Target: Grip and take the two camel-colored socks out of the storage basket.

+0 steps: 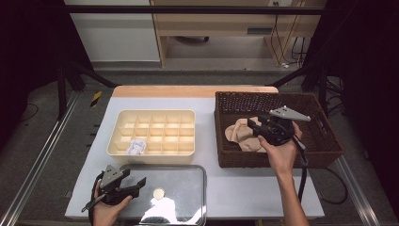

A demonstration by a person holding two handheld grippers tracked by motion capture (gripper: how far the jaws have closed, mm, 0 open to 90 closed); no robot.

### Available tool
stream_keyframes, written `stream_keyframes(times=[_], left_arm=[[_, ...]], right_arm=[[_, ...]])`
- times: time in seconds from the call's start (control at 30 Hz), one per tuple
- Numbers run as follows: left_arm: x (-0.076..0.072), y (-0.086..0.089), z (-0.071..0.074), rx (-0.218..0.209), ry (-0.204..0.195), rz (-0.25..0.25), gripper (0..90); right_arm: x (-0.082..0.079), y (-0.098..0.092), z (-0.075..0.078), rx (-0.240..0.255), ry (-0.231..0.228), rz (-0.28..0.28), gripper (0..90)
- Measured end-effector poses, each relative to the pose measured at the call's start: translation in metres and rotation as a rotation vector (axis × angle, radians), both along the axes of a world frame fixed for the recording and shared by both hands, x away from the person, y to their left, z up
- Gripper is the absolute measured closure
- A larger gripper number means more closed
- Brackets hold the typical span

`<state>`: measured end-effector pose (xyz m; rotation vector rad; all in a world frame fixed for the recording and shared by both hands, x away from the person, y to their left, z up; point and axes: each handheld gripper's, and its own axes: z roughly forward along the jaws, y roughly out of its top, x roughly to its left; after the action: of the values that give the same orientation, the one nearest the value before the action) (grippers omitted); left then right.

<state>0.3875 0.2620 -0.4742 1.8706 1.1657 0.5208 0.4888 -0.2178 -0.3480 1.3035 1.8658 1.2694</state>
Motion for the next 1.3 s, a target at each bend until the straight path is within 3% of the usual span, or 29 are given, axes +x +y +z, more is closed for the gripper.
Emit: stream_keyframes(times=[0.5, 0.7, 1.3], left_arm=[[0.000, -0.003, -0.001, 0.030, 0.000, -0.007, 26.4], [0.001, -0.002, -0.001, 0.032, 0.002, -0.004, 26.7], [0.001, -0.002, -0.001, 0.046, 0.006, -0.006, 27.2]], right_arm=[[0.051, -0.003, -0.003, -0.065, 0.065, -0.057, 54.6], [0.067, -0.006, -0.014, -0.081, 0.101, -0.084, 55.0], [0.087, -0.005, -0.053, -0.184, 0.251, -0.097, 56.4]])
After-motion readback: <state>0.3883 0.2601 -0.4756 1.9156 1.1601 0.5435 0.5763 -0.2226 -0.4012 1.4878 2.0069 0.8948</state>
